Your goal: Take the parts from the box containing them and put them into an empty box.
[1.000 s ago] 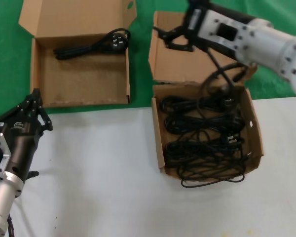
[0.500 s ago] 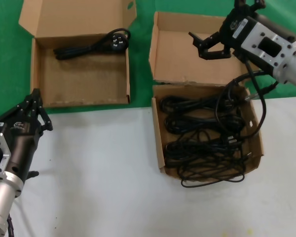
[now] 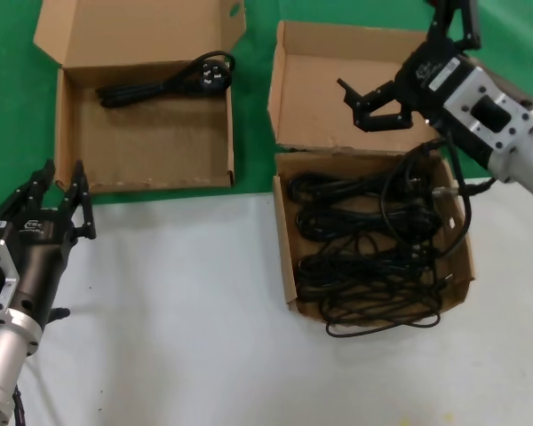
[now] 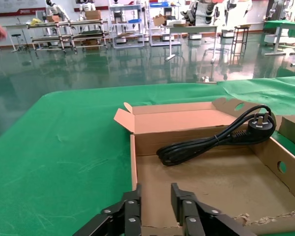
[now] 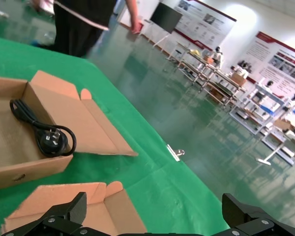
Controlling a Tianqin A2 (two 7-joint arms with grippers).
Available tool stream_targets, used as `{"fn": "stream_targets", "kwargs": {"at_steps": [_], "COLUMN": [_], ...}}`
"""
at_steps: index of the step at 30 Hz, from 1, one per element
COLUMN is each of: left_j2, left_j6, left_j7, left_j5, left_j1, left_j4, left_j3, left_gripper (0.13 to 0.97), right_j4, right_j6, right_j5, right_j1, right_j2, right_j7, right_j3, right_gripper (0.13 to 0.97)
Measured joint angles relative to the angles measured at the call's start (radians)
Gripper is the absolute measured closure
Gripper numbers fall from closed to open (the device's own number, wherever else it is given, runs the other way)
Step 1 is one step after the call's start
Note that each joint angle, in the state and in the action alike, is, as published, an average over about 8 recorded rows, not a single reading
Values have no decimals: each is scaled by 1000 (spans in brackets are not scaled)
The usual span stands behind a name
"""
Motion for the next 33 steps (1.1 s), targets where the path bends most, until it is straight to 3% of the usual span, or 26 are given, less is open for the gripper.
{"fn": "stream_targets", "kwargs": {"at_steps": [7,11,28,33], "left_j2": [0,0,-1,-1], "left_j6": [-1,-2,-5,-5], "left_j7": [1,1,2,3], "left_j5": [-2,-3,-7,-9], "left_j1": [0,1,1,2], "left_j4": [1,1,3,4], "left_j3": [0,0,0,1], "left_gripper": [746,746,349,281], "right_j4": [4,7,18,21], "right_j6": [46,73,186,220], "right_j5": [70,111,284,335], "right_j1": [-61,-97,-247,-292], "right_j2": [-8,-13,-33,-39], "right_j7": [-8,-13,-33,-39], "right_j3": [16,25,64,76], "right_gripper": [129,129,129,129]}}
